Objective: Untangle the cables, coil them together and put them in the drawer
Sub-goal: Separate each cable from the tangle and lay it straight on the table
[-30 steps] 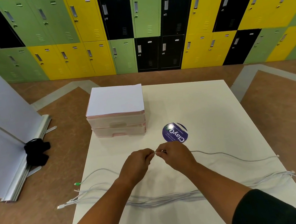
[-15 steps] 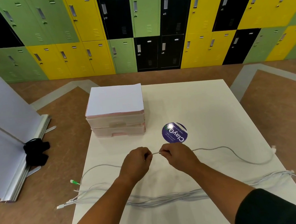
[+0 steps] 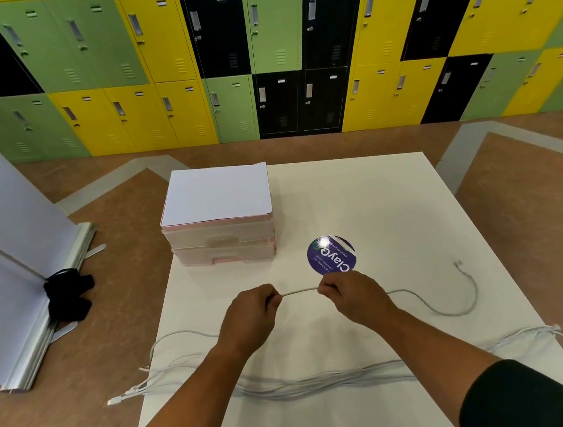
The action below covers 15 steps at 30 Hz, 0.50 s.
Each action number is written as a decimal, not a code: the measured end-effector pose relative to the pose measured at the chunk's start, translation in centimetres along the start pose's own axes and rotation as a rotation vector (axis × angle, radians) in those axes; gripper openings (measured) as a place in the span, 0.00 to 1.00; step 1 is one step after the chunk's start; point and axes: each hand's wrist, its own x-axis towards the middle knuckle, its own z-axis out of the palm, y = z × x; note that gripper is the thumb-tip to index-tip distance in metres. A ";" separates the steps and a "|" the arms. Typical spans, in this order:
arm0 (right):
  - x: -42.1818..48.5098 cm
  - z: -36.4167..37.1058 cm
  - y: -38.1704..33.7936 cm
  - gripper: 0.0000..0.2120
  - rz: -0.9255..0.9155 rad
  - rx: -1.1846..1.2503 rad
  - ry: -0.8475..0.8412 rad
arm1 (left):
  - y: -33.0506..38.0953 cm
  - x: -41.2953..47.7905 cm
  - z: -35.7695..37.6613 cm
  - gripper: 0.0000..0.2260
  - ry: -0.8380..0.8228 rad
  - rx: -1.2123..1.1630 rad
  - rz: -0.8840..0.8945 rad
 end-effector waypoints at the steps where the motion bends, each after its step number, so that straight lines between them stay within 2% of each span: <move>1: -0.1 0.1 0.2 0.09 0.017 -0.005 0.007 | -0.1 -0.1 0.0 0.10 -0.017 0.003 -0.003; 7: -0.3 0.4 -0.5 0.10 0.003 -0.051 0.077 | 0.4 0.5 0.8 0.19 -0.181 0.033 -0.050; 12: 0.0 0.6 -1.7 0.12 -0.078 0.021 -0.002 | 1.8 1.1 1.4 0.12 -0.177 -0.094 0.058; 15: 0.0 0.7 -1.7 0.12 -0.060 0.082 -0.002 | 2.5 1.6 1.6 0.10 -0.161 -0.109 0.140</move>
